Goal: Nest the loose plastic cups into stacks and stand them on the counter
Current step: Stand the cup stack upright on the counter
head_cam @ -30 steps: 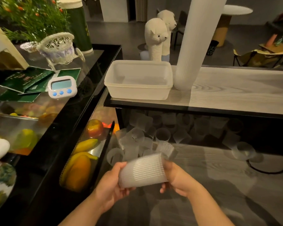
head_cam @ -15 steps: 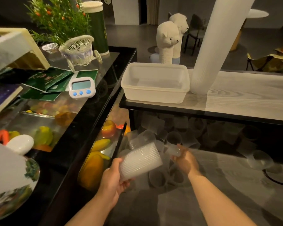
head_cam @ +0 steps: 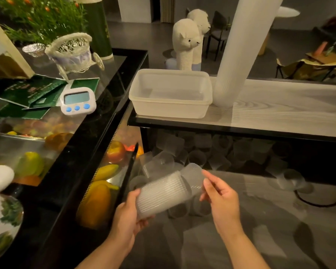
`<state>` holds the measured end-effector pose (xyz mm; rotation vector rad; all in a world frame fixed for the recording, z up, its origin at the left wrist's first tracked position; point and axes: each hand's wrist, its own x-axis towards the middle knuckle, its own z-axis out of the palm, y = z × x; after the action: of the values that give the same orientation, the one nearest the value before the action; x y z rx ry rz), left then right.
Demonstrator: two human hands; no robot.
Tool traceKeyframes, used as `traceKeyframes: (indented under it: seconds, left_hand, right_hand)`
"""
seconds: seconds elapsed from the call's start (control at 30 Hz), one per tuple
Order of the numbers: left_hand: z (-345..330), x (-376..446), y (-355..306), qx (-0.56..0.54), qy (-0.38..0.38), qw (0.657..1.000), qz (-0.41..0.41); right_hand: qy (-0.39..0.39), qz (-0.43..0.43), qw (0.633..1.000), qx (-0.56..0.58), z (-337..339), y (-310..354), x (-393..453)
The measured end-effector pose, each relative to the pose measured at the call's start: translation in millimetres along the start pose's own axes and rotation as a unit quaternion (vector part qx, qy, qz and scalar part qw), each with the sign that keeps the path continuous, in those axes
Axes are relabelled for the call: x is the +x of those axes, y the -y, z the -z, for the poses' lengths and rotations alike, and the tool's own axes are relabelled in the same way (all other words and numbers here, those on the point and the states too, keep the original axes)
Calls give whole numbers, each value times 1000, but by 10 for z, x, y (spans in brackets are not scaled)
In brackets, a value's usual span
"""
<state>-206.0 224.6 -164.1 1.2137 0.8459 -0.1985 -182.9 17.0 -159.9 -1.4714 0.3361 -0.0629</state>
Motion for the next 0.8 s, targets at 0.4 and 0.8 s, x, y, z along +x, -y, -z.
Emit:
traceKeyframes:
  seconds: [0.4, 0.8]
  left_hand:
    - [81, 10, -30, 2, 23, 1000, -17]
    - [212, -42, 59, 50, 7, 999, -14]
  right_hand:
    - [15, -33, 957, -288, 176, -342, 336]
    - [-93, -193, 952, -220, 432, -772, 398]
